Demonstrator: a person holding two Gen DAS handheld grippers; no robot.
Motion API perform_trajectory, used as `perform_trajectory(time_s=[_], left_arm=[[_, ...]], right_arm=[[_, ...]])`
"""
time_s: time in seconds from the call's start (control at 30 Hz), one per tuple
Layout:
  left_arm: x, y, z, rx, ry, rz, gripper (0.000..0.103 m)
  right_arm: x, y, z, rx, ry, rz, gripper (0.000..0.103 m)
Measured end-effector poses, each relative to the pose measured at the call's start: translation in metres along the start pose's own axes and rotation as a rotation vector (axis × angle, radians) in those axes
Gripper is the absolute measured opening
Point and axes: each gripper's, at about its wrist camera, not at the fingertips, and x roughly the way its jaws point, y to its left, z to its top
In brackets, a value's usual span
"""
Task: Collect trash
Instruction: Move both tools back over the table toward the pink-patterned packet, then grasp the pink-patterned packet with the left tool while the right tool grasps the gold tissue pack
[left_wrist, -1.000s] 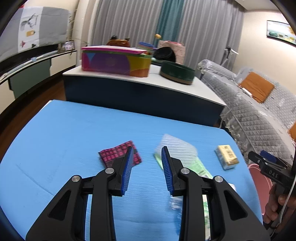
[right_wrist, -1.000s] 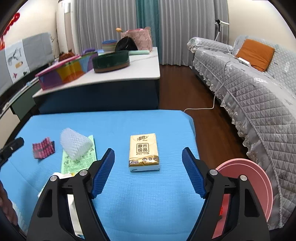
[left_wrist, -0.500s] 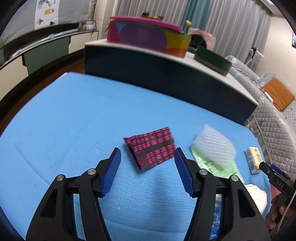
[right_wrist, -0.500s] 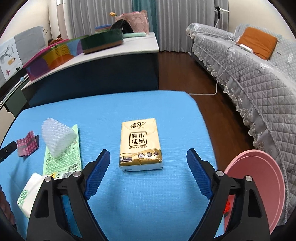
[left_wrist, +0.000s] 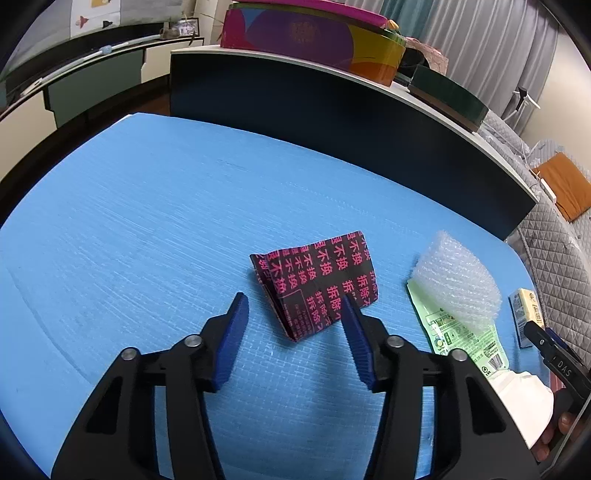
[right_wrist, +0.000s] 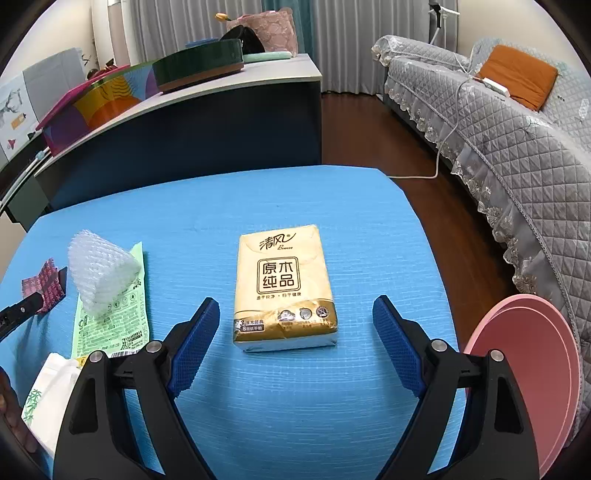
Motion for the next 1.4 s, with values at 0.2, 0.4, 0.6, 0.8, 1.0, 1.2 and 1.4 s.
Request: perform_trajectory(time_s=[0.2,0.4,0.6,0.8,1.0,1.2,1.4], left_arm=[[0.003,-0.005,0.002,0.011,0.007,0.007,0.032],[0.002,-0.008,0.004,0.023,0.003,0.003,0.025],[-0.006,-0.013,0.005,0.054,-0.030,-0.005,0.018],[-0.016,-0.021,0.007,0.088,-0.060,-0.014,0.012],[-0.026,-0.026,0.008,0.119,-0.087,-0.017,0.011],[-0.035,-0.030,0.008,0.133,-0.108,-0.024,0.011],[-0.052,-0.037,0.006,0.164,-0.142,-0.038,0.011]], right_arm=[[0.002,-0.004,0.000,0.012,0.013,-0.001,0.077],[0.003,-0.004,-0.002,0.011,0.025,0.006,0.057],[-0.003,-0.002,-0.005,0.010,0.008,0.018,0.055],[-0.015,0.002,-0.003,0.009,-0.018,0.034,0.055],[-0.030,0.006,-0.003,-0.002,-0.050,0.047,0.054],[-0.050,0.007,-0.002,-0.007,-0.087,0.053,0.054],[-0.070,0.006,-0.006,-0.012,-0.111,0.052,0.054]])
